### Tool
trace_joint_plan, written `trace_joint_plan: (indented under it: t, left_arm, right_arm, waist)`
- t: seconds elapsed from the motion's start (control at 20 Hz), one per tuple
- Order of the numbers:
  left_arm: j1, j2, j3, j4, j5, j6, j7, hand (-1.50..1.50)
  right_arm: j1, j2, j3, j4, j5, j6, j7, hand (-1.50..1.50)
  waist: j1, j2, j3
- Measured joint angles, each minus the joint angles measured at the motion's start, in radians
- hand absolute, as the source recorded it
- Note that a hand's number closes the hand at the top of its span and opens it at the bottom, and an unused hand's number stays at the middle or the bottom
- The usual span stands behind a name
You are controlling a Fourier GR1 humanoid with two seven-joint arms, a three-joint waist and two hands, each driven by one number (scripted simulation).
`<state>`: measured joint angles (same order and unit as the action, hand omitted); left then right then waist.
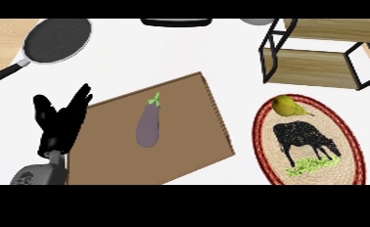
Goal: Pick the lemon from the placemat and place it in the tiered shelf
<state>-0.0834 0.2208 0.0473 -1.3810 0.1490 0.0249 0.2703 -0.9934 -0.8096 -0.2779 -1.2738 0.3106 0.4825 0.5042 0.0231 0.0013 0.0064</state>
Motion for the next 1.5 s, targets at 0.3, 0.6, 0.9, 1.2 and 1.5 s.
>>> trace_joint_plan:
  t: [0.3,0.6,0.9,1.2,1.5]
  left_arm:
    - [0.005,-0.006,0.0,-0.002,-0.011,-0.002,-0.007,0.0]
    - [0.003,-0.008,0.008,-0.01,-0.01,-0.004,0.009,0.0]
    - [-0.006,-0.006,0.017,0.002,-0.005,-0.021,0.009,0.0]
    - [0.003,-0.014,0.02,0.0,-0.015,-0.019,-0.006,0.0]
    - [0.009,-0.019,0.022,-0.014,-0.019,-0.014,0.012,0.0]
  right_arm:
    - [-0.035,0.012,0.048,0.185,0.097,-0.086,-0.162,1.5]
    - [-0.087,0.015,0.068,0.347,0.166,-0.155,-0.28,1.5]
    - [-0.135,0.032,0.071,0.491,0.207,-0.228,-0.404,1.5]
    - [-0.181,0.038,0.07,0.59,0.229,-0.249,-0.481,1.5]
    - [-0.214,0.028,0.062,0.643,0.245,-0.254,-0.483,-1.5]
  waist:
    - [0.003,0.001,0.001]
    - [0.003,0.001,0.0]
    - [0.004,0.001,0.001]
    - [0.002,0.0,0.001]
    - [-0.003,-0.001,0.0]
